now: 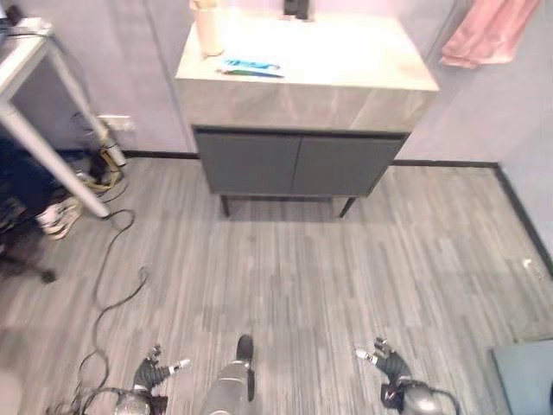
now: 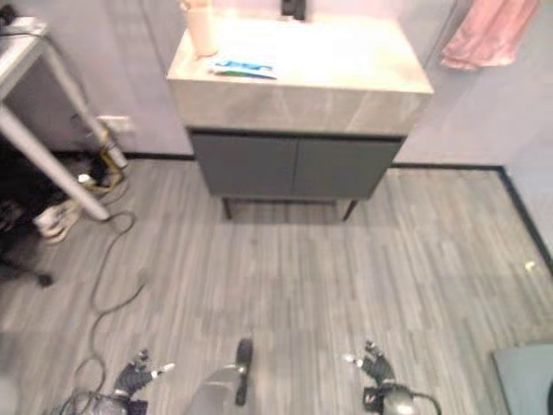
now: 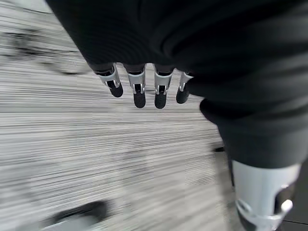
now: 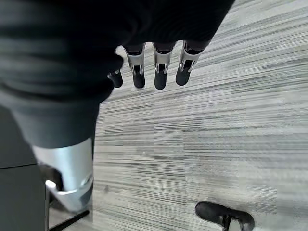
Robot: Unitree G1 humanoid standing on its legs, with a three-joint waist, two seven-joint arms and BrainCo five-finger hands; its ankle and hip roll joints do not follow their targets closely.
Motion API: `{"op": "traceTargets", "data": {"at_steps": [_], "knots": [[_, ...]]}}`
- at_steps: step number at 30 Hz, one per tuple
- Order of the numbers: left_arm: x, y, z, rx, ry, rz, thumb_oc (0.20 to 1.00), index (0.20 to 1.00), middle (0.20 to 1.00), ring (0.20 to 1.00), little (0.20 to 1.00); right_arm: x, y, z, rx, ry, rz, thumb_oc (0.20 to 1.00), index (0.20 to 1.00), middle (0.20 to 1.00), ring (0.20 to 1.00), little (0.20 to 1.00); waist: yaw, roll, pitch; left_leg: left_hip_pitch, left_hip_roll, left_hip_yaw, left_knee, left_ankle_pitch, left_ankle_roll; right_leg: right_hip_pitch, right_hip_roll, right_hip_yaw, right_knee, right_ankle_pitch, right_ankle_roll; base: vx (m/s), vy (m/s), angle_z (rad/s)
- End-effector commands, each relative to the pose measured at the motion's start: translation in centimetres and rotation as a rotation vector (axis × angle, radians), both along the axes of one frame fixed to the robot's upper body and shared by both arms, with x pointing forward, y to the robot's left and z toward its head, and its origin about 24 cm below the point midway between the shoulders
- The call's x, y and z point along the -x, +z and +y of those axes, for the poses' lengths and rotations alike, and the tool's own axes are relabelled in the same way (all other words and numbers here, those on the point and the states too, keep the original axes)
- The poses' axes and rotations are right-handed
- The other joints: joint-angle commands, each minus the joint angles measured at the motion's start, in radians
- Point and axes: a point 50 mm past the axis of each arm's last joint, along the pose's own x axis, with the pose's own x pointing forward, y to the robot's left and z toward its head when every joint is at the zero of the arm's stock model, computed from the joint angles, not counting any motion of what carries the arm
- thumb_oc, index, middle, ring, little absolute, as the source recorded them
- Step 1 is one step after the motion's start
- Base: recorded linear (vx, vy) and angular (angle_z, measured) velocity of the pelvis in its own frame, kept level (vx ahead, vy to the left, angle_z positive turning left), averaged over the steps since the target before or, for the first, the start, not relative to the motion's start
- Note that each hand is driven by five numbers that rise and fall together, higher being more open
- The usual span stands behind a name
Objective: Put brush and paste in cup on sink, flatten towel.
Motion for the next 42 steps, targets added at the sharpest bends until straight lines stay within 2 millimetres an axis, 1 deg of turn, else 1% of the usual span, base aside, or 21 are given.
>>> {"op": "traceTargets", "data": {"at_steps": [1, 4, 5, 6, 7, 9, 11, 13, 15, 16, 17, 18, 19, 20, 22, 23, 31, 34, 39, 40, 42], "knots": [[-0.8, 0.8, -0.5, -0.003, -0.040, -0.064, 1.000, 1.000, 1.000, 1.000, 1.000, -3.6, 2.7, -0.7, 0.033, 0.054, -0.144, 1.000, 1.000, 1.000, 1.000, 1.000, -0.010, 0.075, 0.074, 0.134, 0.052, 0.037, -0.145, 0.076, -0.087, -0.076, 0.062, -0.096, -0.332, -0.026, 0.010, 0.61, 0.347, -1.12], [-0.7, 0.6, -0.6, 0.010, -0.036, -0.055, 1.000, 1.000, 1.000, 1.000, 1.000, -2.8, 2.4, -0.7, 0.025, 0.051, -0.131, 1.000, 1.000, 1.000, 1.000, 1.000, -0.035, 0.085, 0.072, 0.250, 0.044, 0.064, -0.185, 0.026, -0.107, -0.095, -0.050, -0.230, -0.639, -0.097, -0.011, 0.62, 0.102, -0.53], [-0.8, 0.5, -0.9, 0.013, -0.049, -0.056, 1.000, 1.000, 1.000, 1.000, 1.000, -2.3, 2.2, -0.9, 0.033, 0.052, -0.119, 1.000, 1.000, 1.000, 1.000, 1.000, -0.044, 0.088, 0.068, 0.282, 0.042, 0.063, -0.181, -0.005, -0.120, -0.100, -0.083, -0.235, -0.808, -0.077, -0.016, 0.48, -0.035, 0.27], [-0.8, 0.5, -0.9, 0.013, -0.049, -0.056, 1.000, 1.000, 1.000, 1.000, 1.000, -2.3, 2.2, -0.9, 0.033, 0.052, -0.119, 1.000, 1.000, 1.000, 1.000, 1.000, -0.044, 0.088, 0.068, 0.283, 0.042, 0.063, -0.181, -0.005, -0.120, -0.099, -0.083, -0.235, -0.808, -0.076, -0.016, 0.68, -0.060, 0.31], [-1.3, 0.6, -1.3, 0.009, -0.075, -0.062, 1.000, 1.000, 1.000, 1.000, 1.000, -1.8, 2.0, -1.0, 0.053, 0.066, -0.103, 1.000, 1.000, 1.000, 1.000, 1.000, -0.069, 0.091, 0.068, 0.326, 0.031, 0.038, -0.165, -0.056, -0.127, -0.101, -0.110, -0.115, -0.931, -0.040, 0.000, 0.60, -0.060, 0.54], [-2.1, 1.0, -1.7, -0.007, -0.107, -0.079, 1.000, 1.000, 1.000, 1.000, 1.000, -1.7, 2.0, -1.3, 0.075, 0.082, -0.090, 1.000, 1.000, 1.000, 1.000, 1.000, -0.093, 0.086, 0.067, 0.359, 0.029, 0.017, -0.148, -0.093, -0.129, -0.125, -0.129, -0.005, -0.926, 0.003, 0.023, 0.63, -0.104, 0.87], [-2.1, 0.8, -1.9, -0.015, -0.127, -0.065, 1.000, 1.000, 1.000, 1.000, 1.000, -1.5, 1.9, -1.4, 0.083, 0.092, -0.084, 1.000, 1.000, 1.000, 1.000, 1.000, -0.087, 0.082, 0.053, 0.380, 0.039, 0.016, -0.131, -0.089, -0.144, -0.107, -0.117, -0.034, -0.909, -0.005, 0.024, 0.41, -0.177, 0.74], [-2.9, 1.0, -2.6, -0.002, -0.145, -0.083, 1.000, 1.000, 1.000, 1.000, 1.000, -2.5, 3.0, -2.5, 0.120, 0.087, -0.124, 1.000, 1.000, 1.000, 1.000, 1.000, -0.110, 0.065, 0.052, 0.300, 0.044, -0.012, 0.138, -0.042, -0.190, -0.043, -0.089, -0.040, -0.901, -0.003, -0.003, 0.40, -0.305, 0.62], [-3.5, 1.2, -3.1, 0.010, -0.155, -0.098, 1.000, 1.000, 1.000, 1.000, 1.000, -3.3, 3.7, -3.4, 0.152, 0.095, -0.149, 1.000, 1.000, 1.000, 1.000, 1.000, -0.110, 0.049, 0.058, 0.197, 0.073, 0.005, 0.292, 0.002, -0.210, -0.016, -0.098, -0.085, -0.916, -0.017, -0.031, 0.20, -0.231, 0.54], [-3.8, 1.4, -3.2, 0.015, -0.160, -0.107, 1.000, 1.000, 1.000, 1.000, 1.000, -3.5, 4.0, -3.8, 0.177, 0.104, -0.153, 1.000, 1.000, 1.000, 1.000, 1.000, -0.107, 0.045, 0.058, 0.179, 0.094, 0.027, 0.280, 0.004, -0.205, -0.005, -0.097, -0.102, -0.920, -0.034, -0.039, 0.20, -0.170, 0.30], [-4.1, 1.5, -3.6, 0.018, -0.179, -0.112, 1.000, 1.000, 1.000, 1.000, 1.000, -3.6, 4.1, -4.4, 0.205, 0.098, -0.147, 1.000, 1.000, 1.000, 1.000, 1.000, -0.110, 0.048, 0.058, 0.175, 0.157, 0.086, 0.239, 0.010, -0.204, 0.009, -0.099, -0.124, -0.925, -0.046, -0.038, 0.18, -0.075, 0.35], [-4.3, 1.5, -3.7, 0.014, -0.189, -0.107, 1.000, 1.000, 1.000, 1.000, 1.000, -3.5, 4.1, -4.7, 0.223, 0.092, -0.141, 1.000, 1.000, 1.000, 1.000, 1.000, -0.123, 0.051, 0.051, 0.205, 0.253, 0.191, 0.131, 0.047, -0.210, 0.022, -0.111, -0.154, -0.933, -0.054, -0.030, 0.28, 0.082, 0.86], [-4.5, 1.3, -4.2, 0.007, -0.218, -0.102, 1.000, 1.000, 1.000, 1.000, 1.000, -3.3, 4.1, -5.4, 0.235, 0.063, -0.134, 1.000, 1.000, 1.000, 1.000, 1.000, -0.129, 0.061, 0.033, 0.225, 0.306, 0.251, -0.073, 0.083, -0.236, 0.049, -0.124, -0.175, -0.963, -0.059, -0.006, 0.23, 0.114, 1.08], [-4.5, 1.3, -4.3, 0.007, -0.218, -0.102, 1.000, 1.000, 1.000, 1.000, 1.000, -3.3, 4.1, -5.4, 0.235, 0.063, -0.134, 1.000, 1.000, 1.000, 1.000, 1.000, -0.128, 0.060, 0.033, 0.227, 0.305, 0.252, -0.076, 0.085, -0.235, 0.050, -0.125, -0.175, -0.964, -0.059, -0.006, 0.24, 0.197, 1.22], [-4.0, 0.8, -4.2, -0.026, -0.221, -0.073, 1.000, 1.000, 1.000, 1.000, 1.000, -3.1, 3.9, -5.6, 0.260, 0.075, -0.114, 1.000, 1.000, 1.000, 1.000, 1.000, -0.119, 0.087, 0.017, 0.225, 0.334, 0.218, -0.219, 0.171, -0.265, 0.046, -0.139, -0.168, -0.939, -0.067, 0.016, 0.21, 0.238, 0.44], [-3.9, 1.0, -4.3, -0.014, -0.227, -0.086, 1.000, 1.000, 1.000, 1.000, 1.000, -3.3, 4.0, -5.3, 0.257, 0.098, -0.120, 1.000, 1.000, 1.000, 1.000, 1.000, -0.117, 0.090, 0.015, 0.238, 0.326, 0.194, -0.192, 0.127, -0.256, 0.043, -0.146, -0.153, -0.924, -0.076, 0.015, 0.21, 0.231, -0.26], [-2.4, 0.7, -2.6, -0.046, -0.241, -0.036, 1.000, 1.000, 1.000, 1.000, 1.000, -3.8, 3.7, -3.7, 0.244, 0.181, -0.107, 1.000, 1.000, 1.000, 1.000, 1.000, -0.081, 0.078, 0.005, 0.246, 0.219, 0.177, -0.207, 0.061, -0.229, 0.074, -0.228, -0.113, -0.980, -0.004, 0.051, 0.09, 0.211, -0.38], [-0.7, -0.5, -1.1, -0.130, -0.249, 0.062, 1.000, 1.000, 1.000, 1.000, 1.000, -4.5, 3.4, -2.9, 0.256, 0.230, -0.098, 1.000, 1.000, 1.000, 1.000, 1.000, -0.043, 0.056, -0.012, 0.274, 0.167, 0.178, -0.270, 0.053, -0.212, 0.094, -0.284, -0.150, -1.024, 0.063, 0.089, 0.06, 0.208, 0.10], [-0.1, -0.3, -0.4, -0.246, -0.332, 0.088, 1.000, 1.000, 1.000, 1.000, 1.000, -4.1, 2.3, -3.8, 0.300, 0.181, -0.029, 1.000, 1.000, 1.000, 1.000, 1.000, -0.005, 0.044, -0.020, 0.268, 0.169, 0.147, -0.304, 0.064, -0.219, 0.120, -0.298, -0.206, -1.036, 0.075, 0.101, 0.00, 0.008, 0.17], [-1.3, 1.9, -0.2, -0.409, -0.498, -0.007, 1.000, 1.000, 1.000, 1.000, 1.000, -3.4, 1.7, -5.5, 0.378, 0.128, 0.042, 1.000, 1.000, 1.000, 1.000, 1.000, 0.044, 0.044, -0.016, 0.249, 0.175, 0.099, -0.304, 0.071, -0.228, 0.149, -0.301, -0.269, -1.038, 0.066, 0.103, -0.03, -0.079, 0.41], [-1.1, 2.7, -0.3, -0.439, -0.587, -0.030, 1.000, 1.000, 1.000, 1.000, 1.000, -2.7, 1.4, -6.6, 0.405, 0.088, 0.070, 1.000, 1.000, 1.000, 1.000, 1.000, 0.062, 0.045, -0.019, 0.237, 0.176, 0.077, -0.304, 0.075, -0.230, 0.165, -0.302, -0.298, -1.040, 0.065, 0.103, 0.01, -0.105, 0.93]]}}
